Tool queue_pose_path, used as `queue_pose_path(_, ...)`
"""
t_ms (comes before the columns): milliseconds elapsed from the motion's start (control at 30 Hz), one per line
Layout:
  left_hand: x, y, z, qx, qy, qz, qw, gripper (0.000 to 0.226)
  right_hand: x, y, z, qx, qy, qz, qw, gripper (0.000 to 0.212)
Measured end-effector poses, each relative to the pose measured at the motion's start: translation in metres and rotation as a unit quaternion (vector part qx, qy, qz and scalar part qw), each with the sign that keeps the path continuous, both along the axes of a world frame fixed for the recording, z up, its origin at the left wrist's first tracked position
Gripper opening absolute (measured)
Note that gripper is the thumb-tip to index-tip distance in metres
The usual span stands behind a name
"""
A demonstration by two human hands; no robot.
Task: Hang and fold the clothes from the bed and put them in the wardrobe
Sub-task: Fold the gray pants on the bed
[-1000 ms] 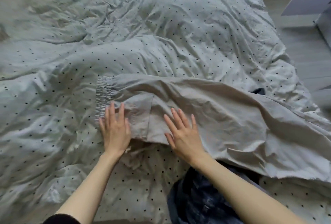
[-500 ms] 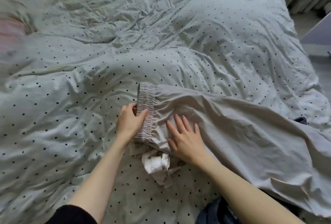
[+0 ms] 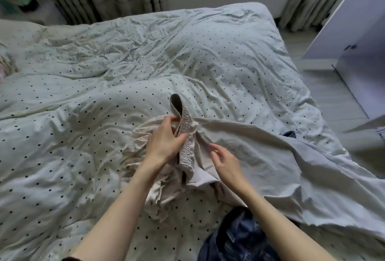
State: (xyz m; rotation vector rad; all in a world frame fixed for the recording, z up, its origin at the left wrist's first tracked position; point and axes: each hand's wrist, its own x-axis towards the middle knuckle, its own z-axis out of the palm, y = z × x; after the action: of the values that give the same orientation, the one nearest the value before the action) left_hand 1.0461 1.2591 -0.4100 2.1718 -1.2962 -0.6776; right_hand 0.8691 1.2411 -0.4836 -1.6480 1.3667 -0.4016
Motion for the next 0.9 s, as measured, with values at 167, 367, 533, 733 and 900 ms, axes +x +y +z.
queue_pose_path(167, -0.136, -0.033, -0.004, -0.025, -0.043, -0.090, 0.995, 0.045, -0.119, -0.023, 0.022, 0.173, -0.209, -0.251, 0.929, 0.028)
queue_pose_path(367, -0.251, -0.028, -0.085, 0.144, -0.031, -0.256, 0.956, 0.044, -0.202, -0.031, 0.003, 0.187, -0.176, -0.269, 0.928, 0.026)
queue_pose_path(533, -0.211, 0.000, -0.109, 0.029, 0.047, -0.097, 0.994, 0.029, -0.199, -0.009, -0.022, -0.043, 0.082, -0.025, 0.995, 0.033)
queue_pose_path(733, -0.128, 0.005, -0.117, 0.089, 0.011, -0.006, 0.996, 0.040, -0.152, 0.007, -0.038, -0.143, 0.268, 0.145, 0.942, 0.053)
queue_pose_path(900, -0.099, -0.012, -0.135, 0.119, 0.056, -0.014, 0.991, 0.051, -0.147, -0.005, -0.057, -0.064, 0.355, 0.146, 0.921, 0.063)
